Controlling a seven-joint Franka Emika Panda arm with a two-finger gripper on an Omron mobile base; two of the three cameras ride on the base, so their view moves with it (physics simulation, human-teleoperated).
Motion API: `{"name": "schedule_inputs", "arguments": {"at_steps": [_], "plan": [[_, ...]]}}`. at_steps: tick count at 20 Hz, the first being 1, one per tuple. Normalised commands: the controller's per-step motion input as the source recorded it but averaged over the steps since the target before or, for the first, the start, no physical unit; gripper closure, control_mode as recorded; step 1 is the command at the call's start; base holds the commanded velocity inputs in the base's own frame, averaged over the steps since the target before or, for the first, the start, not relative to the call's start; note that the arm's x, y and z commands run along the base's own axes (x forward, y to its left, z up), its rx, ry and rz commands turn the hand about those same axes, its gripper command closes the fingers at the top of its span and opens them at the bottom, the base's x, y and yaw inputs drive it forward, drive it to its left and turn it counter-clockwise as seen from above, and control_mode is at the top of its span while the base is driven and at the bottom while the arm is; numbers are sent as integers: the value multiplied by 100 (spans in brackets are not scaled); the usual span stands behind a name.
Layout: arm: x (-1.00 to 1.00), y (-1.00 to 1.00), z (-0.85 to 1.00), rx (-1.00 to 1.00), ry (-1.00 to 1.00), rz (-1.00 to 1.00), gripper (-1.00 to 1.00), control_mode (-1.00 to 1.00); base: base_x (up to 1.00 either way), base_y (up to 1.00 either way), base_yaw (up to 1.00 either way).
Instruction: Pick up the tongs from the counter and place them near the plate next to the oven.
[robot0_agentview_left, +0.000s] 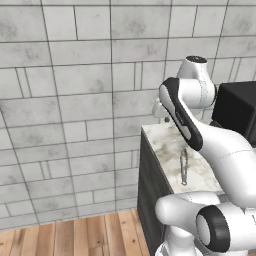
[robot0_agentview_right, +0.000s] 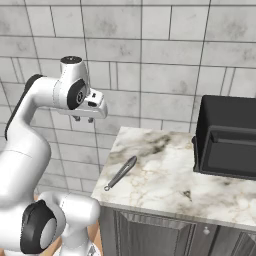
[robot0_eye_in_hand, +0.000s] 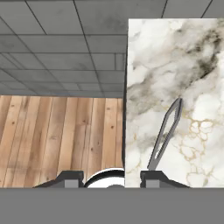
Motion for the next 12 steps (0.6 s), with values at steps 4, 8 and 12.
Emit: {"name": "schedule_inputs", "arguments": {"at_steps": [4, 8, 12], "plan": [[-6, -7, 0, 0, 0, 0, -100, -100, 0, 0, 0], [-9, -21, -21, 0, 0, -13, -100, -100, 0, 0, 0], [0, -37, -47, 0, 3, -17, -100, -100, 0, 0, 0]]}}
